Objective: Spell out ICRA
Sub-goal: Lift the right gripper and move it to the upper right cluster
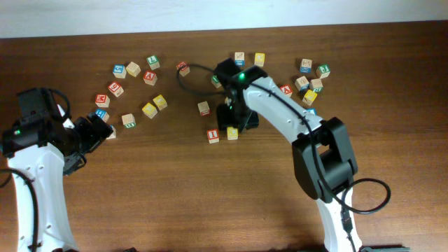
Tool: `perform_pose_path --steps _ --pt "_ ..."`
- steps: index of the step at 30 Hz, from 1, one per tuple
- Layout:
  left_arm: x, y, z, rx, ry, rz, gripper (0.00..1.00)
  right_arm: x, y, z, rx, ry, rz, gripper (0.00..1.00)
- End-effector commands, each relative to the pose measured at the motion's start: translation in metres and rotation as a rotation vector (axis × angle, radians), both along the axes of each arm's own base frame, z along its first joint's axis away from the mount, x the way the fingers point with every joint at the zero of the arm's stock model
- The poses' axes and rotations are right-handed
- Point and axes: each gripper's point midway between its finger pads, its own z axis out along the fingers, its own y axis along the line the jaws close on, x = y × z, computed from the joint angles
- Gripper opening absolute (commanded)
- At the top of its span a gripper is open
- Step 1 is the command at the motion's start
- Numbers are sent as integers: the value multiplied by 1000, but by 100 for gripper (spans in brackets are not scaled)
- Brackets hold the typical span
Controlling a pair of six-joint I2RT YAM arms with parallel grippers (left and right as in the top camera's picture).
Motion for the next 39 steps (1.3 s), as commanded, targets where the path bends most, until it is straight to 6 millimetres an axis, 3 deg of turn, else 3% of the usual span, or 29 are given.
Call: perform_pose_path --steps 1,7,11,13,15,16,23,27,31,39 --pt "3 3 2 15 -3 -6 99 19 -11 27 37 -29 -45 67" --pt "3 2 2 14 -3 -7 99 28 -7 44 152 -21 -45 49" --pt "3 3 2 15 -3 -6 99 59 -18 80 192 -120 -82 50" --pt "3 3 2 15 -3 -6 99 78 -27 105 218 -193 -107 60" --pt "3 3 2 15 -3 -6 99 99 -39 129 243 -269 -138 77" --pt "3 3 2 15 -3 -6 99 106 -47 135 249 -293 -154 98" --pt "5 2 3 11 -14 -9 99 120 -73 135 243 -316 -205 98" --pt "12 -5 5 -28 -49 -26 99 129 -93 131 131 -368 -240 98" --pt "18 -5 8 -22 -75 -33 99 130 -93 129 124 -366 -241 98" --pt "44 -26 17 -2 -165 -117 99 135 -92 131 132 -388 -240 98"
